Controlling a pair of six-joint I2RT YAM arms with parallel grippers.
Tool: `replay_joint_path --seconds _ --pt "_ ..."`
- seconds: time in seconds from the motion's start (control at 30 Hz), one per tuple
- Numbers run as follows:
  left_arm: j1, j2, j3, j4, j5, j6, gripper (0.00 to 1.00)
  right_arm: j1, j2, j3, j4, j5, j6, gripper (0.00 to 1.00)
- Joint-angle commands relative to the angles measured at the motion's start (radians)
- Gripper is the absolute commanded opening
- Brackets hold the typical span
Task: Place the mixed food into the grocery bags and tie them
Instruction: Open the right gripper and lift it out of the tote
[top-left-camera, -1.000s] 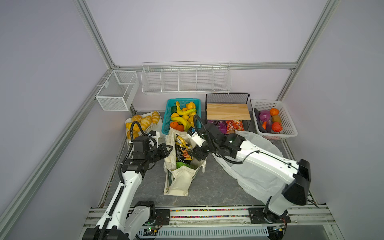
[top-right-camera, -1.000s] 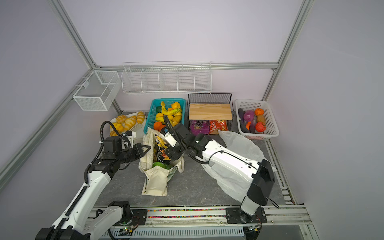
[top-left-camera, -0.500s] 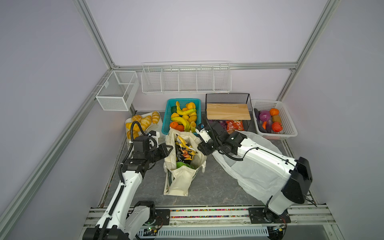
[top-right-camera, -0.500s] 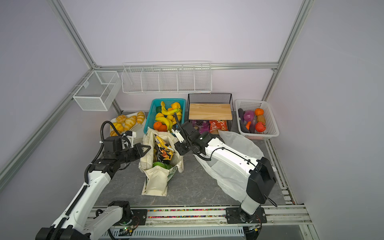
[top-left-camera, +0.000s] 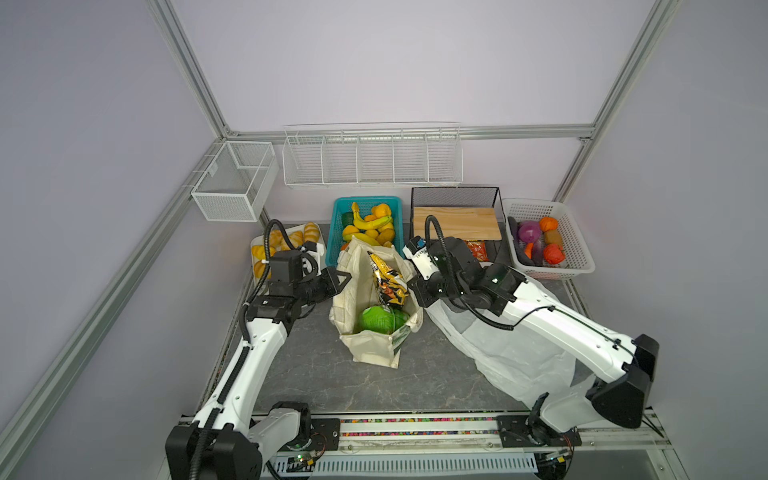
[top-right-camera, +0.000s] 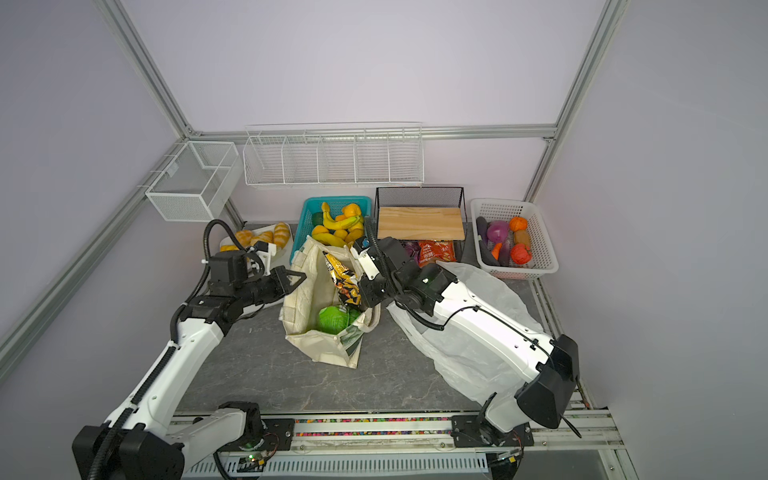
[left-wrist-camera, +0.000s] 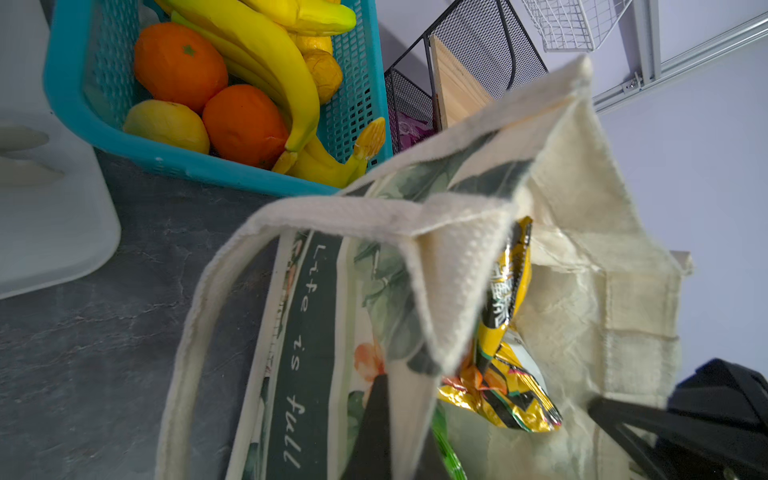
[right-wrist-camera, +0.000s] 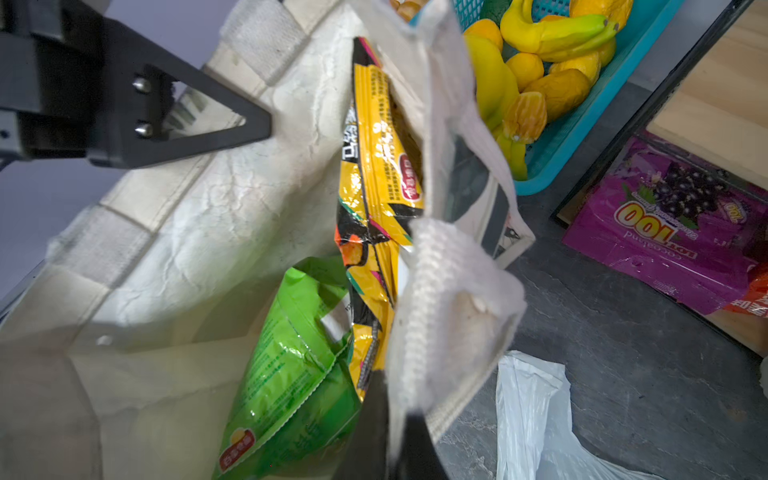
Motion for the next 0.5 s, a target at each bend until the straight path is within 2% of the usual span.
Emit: replay_joint_path --seconds 0.0,0.2,0.47 --pt "-0.01 0.079 0.091 -0.004 -0.045 0.029 0.0 -0.001 -0.008 -0.016 0.013 -0.023 0.005 0.07" --pt "-0.015 0.21 0.242 -0.172 -0.078 0.128 0.0 -0.001 -0.009 -0.032 0.071 -0.086 0.026 0.08" --pt "0.017 0.222 0.307 -0.263 -0.213 0.196 0.0 0.01 0.061 -0.04 0.173 -0.229 0.089 0.1"
